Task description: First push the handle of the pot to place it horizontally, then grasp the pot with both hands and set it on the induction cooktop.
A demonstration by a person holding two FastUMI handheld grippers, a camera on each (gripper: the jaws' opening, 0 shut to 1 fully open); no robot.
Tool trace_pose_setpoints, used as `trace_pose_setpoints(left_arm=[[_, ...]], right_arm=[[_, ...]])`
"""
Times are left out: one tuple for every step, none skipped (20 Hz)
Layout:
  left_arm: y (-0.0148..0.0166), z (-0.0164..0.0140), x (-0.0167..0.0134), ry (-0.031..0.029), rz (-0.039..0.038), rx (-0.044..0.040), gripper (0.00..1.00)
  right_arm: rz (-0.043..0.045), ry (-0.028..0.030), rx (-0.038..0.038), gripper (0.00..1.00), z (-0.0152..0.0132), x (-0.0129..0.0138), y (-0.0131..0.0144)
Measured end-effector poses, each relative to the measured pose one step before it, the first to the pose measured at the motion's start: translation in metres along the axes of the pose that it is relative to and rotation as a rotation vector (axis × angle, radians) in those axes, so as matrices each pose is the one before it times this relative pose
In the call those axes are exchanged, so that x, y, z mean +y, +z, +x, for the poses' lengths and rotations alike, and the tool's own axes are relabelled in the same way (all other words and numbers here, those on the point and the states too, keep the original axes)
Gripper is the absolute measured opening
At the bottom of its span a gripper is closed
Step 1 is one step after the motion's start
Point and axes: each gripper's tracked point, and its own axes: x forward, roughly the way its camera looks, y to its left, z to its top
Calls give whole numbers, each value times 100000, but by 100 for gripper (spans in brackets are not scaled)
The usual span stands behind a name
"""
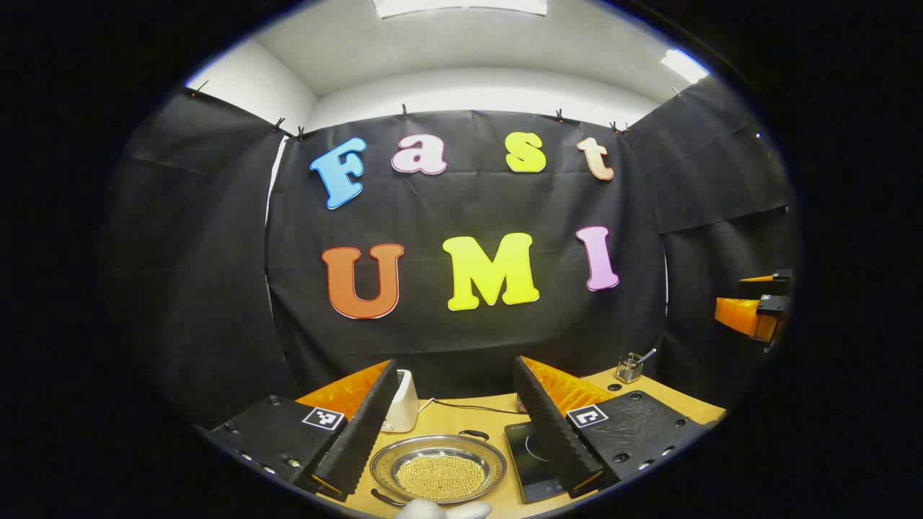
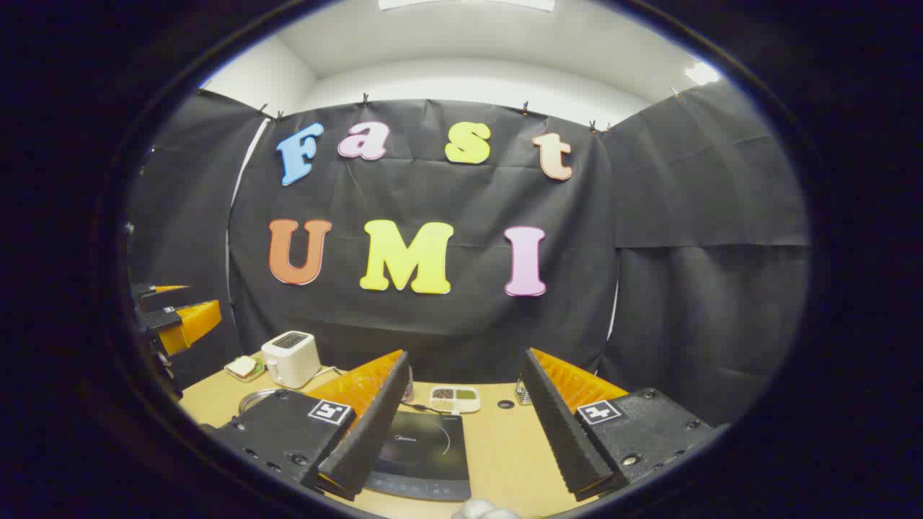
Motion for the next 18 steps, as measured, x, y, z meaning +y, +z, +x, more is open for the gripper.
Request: trace_pose_setpoints(left_arm=[[-118, -1, 29, -50, -368, 83, 96], [-28, 1, 76, -128, -419, 305, 96], [-161, -43, 97, -82, -166, 915, 96], [-71, 21, 10, -203, -76, 521, 96], [-12, -71, 307, 528, -108, -23, 96], [140, -101, 250, 712, 18, -401, 96], [127, -152, 101, 328, 287, -383, 96], [9, -158, 173, 524, 272, -265, 96], [9, -159, 84, 119, 183, -339, 96], [29, -199, 121, 299, 98, -101, 96], [-14, -170, 157, 247, 4, -125, 96], [-20, -189, 110, 265, 16, -57, 96], [-21, -210, 119, 184, -29, 48, 96], [51, -43, 48, 174, -168, -317, 96], [-39, -33, 115, 37, -23, -199, 96], [35, -32, 201, 252, 370, -482, 96], [95, 38, 53, -243, 333, -470, 96], [-119, -64, 214, 573, 332, 343, 96]], right_arm=[[43, 24, 402, 96, 33, 15, 42], [-310, -107, 203, 96, -89, 5, 22], [-424, -124, -93, 97, 0, 43, 10], [-300, -83, -200, 96, -121, 77, 141], [-115, 122, 40, 97, -169, 44, -25], [17, 132, -64, 96, -170, 81, -47], [-142, 185, 304, 97, -161, 102, -52], [-9, 294, -42, 96, -195, 242, 0], [-38, 227, 99, 96, -100, 144, -80], [-119, 400, 632, 97, -117, 204, -136], [-66, 465, 710, 99, -6, 143, -158], [226, 241, 306, 97, -107, 153, -50], [423, 394, 56, 96, -15, 136, 34], [268, 281, 276, 97, -47, 104, -15], [159, 161, 142, 97, -35, 113, -233], [138, 181, -175, 97, -37, 198, 55], [7, 238, -26, 97, 75, 137, -35], [-261, 78, 257, 97, -135, 78, -122]])
